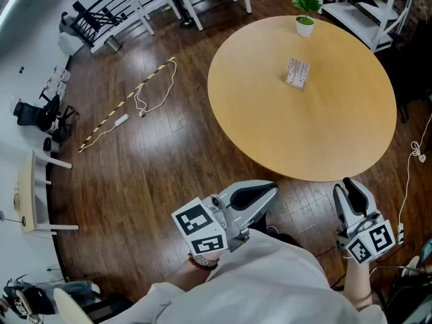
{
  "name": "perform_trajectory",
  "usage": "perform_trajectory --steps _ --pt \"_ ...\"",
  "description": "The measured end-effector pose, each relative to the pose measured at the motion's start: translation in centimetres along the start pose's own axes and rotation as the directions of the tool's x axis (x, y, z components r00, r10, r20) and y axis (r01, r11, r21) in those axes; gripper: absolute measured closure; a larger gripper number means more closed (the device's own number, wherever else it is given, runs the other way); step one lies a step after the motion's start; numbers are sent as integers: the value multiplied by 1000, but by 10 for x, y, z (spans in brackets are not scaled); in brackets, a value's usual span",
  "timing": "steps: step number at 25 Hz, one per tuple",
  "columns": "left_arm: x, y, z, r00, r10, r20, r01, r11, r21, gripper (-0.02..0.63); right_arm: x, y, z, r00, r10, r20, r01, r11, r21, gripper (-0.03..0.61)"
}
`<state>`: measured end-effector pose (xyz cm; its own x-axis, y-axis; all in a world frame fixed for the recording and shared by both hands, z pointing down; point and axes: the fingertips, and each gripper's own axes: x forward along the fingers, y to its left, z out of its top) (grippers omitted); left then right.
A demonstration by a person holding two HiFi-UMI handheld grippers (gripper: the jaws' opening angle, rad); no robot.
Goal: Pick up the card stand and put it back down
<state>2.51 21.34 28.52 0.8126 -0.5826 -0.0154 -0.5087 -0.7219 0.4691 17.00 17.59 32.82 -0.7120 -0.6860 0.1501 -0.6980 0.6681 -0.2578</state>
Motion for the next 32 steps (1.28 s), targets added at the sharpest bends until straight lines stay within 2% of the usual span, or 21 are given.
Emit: perform_trajectory --steps 2,5,6,9,11,13,16,18,20,23,24,25,30,32 --pt "4 41 9 999 34 -2 -34 999 -11 627 49 -32 0 1000 10 -4 -10 999 -42 437" --pt "20 99 33 998 64 2 -64 998 -18 627 133 -97 -12 999 -10 -43 5 993 -119 426" --pt "29 115 42 998 69 1 -69 998 -13 627 161 -124 -20 997 -26 -70 16 990 -143 421" --pt "64 167 69 997 80 -17 -79 997 25 627 240 -204 -44 984 -99 -149 71 980 -186 346" --pt "87 209 99 997 71 -28 -70 997 40 627 291 -245 -53 971 -140 -194 99 974 -204 336" --pt "112 252 128 999 48 -17 -47 998 38 627 338 -279 -59 960 -137 -246 82 971 -224 336" --pt "149 314 151 999 33 -29 -31 998 55 627 399 -324 -70 945 -107 -308 13 956 -294 333" --pt "169 346 155 998 25 -61 -22 998 60 627 429 -344 -82 924 -78 -374 -62 935 -350 327" --pt "183 373 152 996 14 -88 -11 999 30 627 450 -355 -99 890 -36 -454 -159 909 -384 322" --pt "198 418 136 992 13 -125 -17 999 -31 627 478 -364 -124 844 29 -536 -268 888 -373 330" --pt "201 431 132 991 13 -134 -20 999 -48 627 485 -367 -129 836 43 -547 -285 886 -365 360" --pt "204 443 128 990 12 -139 -21 998 -63 627 492 -369 -133 833 54 -550 -294 886 -359 408" --pt "216 477 124 989 3 -150 -16 996 -86 627 507 -378 -134 840 93 -534 -313 887 -338 410" --pt "217 479 124 988 2 -156 -16 996 -90 627 506 -374 -121 863 118 -490 -296 906 -304 411"
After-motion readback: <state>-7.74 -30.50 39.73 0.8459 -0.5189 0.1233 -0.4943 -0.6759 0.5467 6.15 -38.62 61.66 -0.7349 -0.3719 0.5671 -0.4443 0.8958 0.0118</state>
